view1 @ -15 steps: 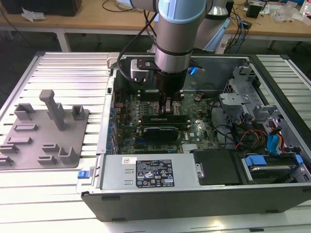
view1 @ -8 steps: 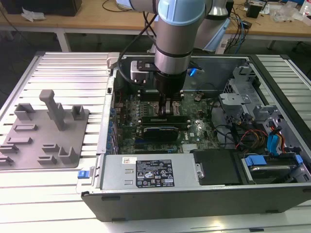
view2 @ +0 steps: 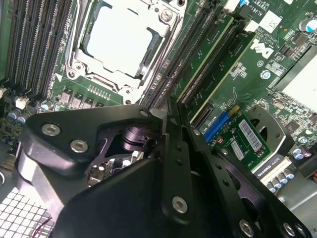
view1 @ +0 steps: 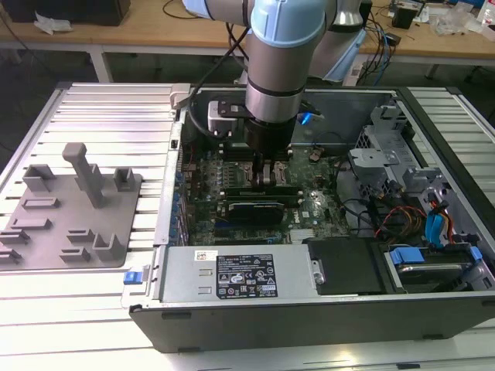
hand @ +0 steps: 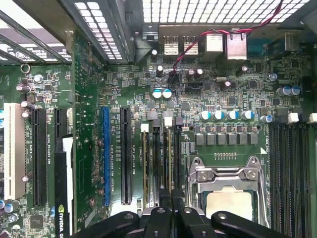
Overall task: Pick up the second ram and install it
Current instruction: 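Insert the second ram into the second slot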
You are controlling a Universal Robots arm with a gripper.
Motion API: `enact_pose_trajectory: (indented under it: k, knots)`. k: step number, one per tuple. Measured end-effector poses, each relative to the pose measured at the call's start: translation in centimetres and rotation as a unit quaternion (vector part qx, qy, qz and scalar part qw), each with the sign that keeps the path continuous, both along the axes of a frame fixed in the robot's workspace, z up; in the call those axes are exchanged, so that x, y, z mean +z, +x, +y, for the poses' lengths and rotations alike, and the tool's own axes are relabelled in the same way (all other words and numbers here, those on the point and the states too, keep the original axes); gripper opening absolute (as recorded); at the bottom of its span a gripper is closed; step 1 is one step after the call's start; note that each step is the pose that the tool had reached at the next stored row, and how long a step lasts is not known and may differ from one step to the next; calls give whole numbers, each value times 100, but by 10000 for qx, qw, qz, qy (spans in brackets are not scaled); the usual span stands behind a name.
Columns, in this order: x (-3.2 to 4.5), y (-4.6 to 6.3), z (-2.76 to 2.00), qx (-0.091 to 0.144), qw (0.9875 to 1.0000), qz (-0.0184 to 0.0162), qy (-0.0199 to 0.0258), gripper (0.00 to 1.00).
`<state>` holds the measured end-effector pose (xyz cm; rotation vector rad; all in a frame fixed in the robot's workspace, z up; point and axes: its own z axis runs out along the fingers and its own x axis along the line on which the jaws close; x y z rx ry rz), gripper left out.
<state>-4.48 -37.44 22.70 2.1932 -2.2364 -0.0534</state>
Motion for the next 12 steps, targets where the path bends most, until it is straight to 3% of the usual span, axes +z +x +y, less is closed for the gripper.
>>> enact_pose_trajectory:
  k: [4, 5, 6, 12]
  knots:
    - [-3, 0, 0, -1, 10000, 0, 1, 11]
    - [-4, 0, 0, -1, 10000, 0, 0, 17]
    - [11, 0, 1, 0, 10000, -1, 2, 17]
    - [286, 0, 0, 0, 10000, -5, 0, 17]
